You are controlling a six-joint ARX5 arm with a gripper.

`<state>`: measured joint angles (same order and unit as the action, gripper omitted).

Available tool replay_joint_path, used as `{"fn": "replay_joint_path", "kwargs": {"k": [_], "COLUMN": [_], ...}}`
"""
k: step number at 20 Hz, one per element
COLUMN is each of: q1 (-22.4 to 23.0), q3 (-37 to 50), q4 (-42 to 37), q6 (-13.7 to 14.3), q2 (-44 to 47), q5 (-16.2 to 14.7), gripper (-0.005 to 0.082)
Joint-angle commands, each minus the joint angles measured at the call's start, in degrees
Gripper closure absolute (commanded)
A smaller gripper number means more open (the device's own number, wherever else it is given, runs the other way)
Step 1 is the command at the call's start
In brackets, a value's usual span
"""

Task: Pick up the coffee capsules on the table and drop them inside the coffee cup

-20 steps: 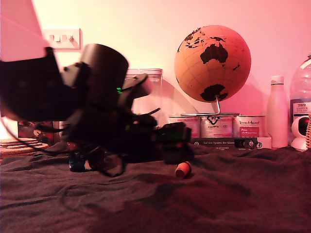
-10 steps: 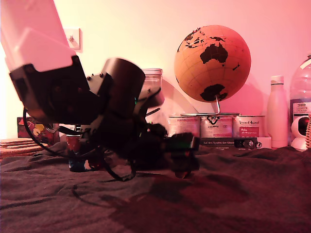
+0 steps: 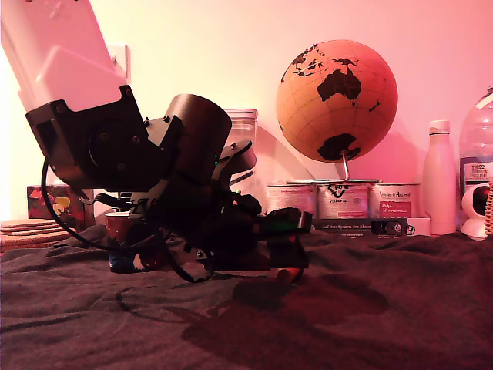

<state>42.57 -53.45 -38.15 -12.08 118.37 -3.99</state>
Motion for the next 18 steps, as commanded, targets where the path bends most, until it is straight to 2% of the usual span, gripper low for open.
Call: {"fn": "replay_joint_path", "kwargs": {"k": [1,4,6,7,9,11,13,18], "q1": [-0.2,-0.31,-0.28,-0.15,0.15,0.13,0.13,0.13], "q3": [-0.35,-3.08,-4.5,-4.61,-4.68,-4.68,-4.68,-4.68], "q4": [-0.39,1.25,2.45,2.38,2.34,2.36,2.36,3.93], "q6": [-0.59,-1.27,-1.2,-1.18,-0.98,0.28,0.72,4.07], "q2": [1.4,4.42,4.74,4.74,4.74,4.74,4.74,3.32], "q5": [-0.07,-1.92,-2.03,-2.03,-1.99,-2.01,-1.99,-2.6], "gripper": [0.0277,0.0277,0.0289,0.034,0.0511,0.0615,0.0632,0.0632]}}
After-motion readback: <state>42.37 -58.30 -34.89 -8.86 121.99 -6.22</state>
